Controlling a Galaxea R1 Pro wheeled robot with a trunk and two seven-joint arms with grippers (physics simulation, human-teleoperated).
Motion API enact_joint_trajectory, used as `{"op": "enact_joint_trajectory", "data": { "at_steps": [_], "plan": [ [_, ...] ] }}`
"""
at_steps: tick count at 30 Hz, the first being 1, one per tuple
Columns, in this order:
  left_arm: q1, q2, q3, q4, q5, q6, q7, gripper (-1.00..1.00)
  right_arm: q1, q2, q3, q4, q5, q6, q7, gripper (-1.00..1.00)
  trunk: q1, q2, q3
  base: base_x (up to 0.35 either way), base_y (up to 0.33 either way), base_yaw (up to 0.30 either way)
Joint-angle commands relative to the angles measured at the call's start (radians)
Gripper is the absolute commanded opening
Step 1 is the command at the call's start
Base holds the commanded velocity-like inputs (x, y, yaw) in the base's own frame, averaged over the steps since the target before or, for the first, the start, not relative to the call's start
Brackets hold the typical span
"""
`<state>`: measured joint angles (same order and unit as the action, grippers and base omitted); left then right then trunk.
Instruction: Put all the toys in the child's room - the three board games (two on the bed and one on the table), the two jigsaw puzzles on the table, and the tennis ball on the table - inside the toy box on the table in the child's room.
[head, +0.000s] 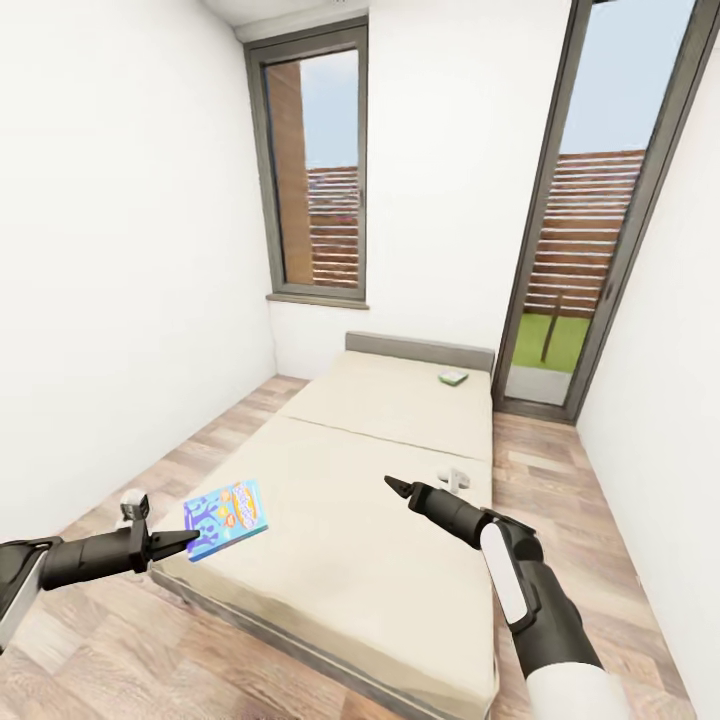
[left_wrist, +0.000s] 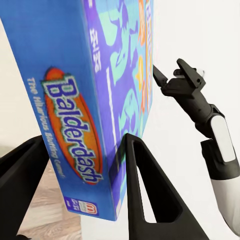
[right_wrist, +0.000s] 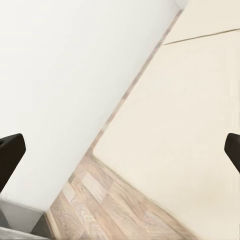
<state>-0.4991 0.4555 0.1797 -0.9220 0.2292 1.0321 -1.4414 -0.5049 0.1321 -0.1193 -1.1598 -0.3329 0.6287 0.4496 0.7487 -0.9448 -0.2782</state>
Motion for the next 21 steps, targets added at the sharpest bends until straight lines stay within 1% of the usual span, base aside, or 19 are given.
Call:
{"op": "enact_joint_trajectory", "data": {
  "at_steps": [1,3,11,21],
  "plan": [
    [-0.001,0.0,0.0,0.0,0.004,0.011,-0.002,-1.0,-0.001,0.001,-0.004,-0.001,-0.003,0.008,0.003,1.0,0.0,-0.001,-0.001,0.0,0.0,0.274],
    [-0.001,0.0,-0.001,0.0,0.004,0.011,0.0,-1.0,0.0,0.001,-0.003,0.0,-0.003,0.008,0.003,1.0,0.0,-0.001,0.0,0.0,0.0,0.274],
    [-0.001,-0.002,0.0,0.001,0.004,0.011,0.025,-1.0,0.0,0.003,-0.002,0.0,0.0,0.008,0.001,1.0,-0.031,0.055,0.029,0.0,0.0,0.274],
    [-0.001,-0.003,0.0,0.0,0.005,0.011,0.027,-1.0,-0.001,0.004,-0.002,0.0,0.001,0.008,0.001,1.0,-0.069,0.125,0.065,0.0,0.0,0.274]
  ]
}}
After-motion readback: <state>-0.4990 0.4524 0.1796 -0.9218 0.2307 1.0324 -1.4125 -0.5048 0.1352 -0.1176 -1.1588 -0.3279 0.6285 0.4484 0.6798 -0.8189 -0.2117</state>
